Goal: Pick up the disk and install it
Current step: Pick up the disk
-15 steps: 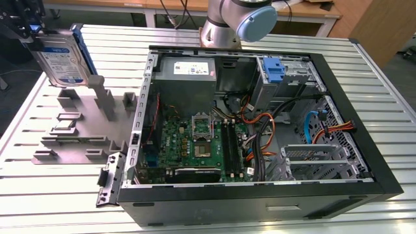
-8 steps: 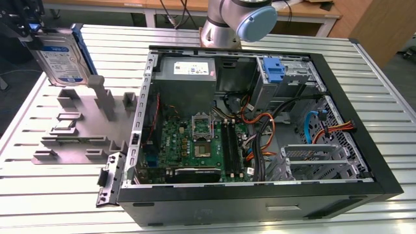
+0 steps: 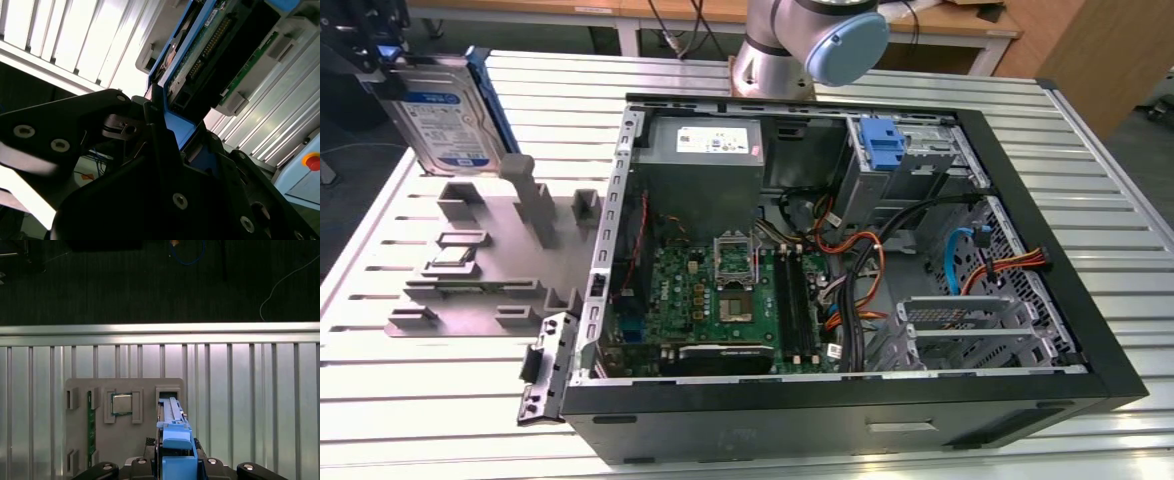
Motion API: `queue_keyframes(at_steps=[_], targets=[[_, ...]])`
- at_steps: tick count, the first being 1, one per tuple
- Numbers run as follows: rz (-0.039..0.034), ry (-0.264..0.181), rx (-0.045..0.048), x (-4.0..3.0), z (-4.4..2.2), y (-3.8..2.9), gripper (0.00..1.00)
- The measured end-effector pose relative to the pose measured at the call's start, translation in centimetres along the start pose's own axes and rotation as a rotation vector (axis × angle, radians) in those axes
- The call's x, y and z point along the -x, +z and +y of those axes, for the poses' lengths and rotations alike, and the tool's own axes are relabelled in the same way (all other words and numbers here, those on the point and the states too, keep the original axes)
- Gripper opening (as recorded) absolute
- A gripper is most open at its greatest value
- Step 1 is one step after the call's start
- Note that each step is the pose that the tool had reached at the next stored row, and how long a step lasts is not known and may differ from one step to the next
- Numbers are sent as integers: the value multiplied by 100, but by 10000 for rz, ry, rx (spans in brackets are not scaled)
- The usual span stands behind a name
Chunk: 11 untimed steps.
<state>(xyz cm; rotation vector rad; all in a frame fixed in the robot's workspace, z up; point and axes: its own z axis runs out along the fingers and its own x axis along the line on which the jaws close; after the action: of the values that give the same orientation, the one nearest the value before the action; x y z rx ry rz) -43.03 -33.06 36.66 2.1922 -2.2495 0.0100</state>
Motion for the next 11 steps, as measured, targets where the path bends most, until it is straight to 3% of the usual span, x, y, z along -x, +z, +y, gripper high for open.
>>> queue_keyframes(at_steps=[11], targets=[[0, 0, -1, 0, 0, -43, 36]])
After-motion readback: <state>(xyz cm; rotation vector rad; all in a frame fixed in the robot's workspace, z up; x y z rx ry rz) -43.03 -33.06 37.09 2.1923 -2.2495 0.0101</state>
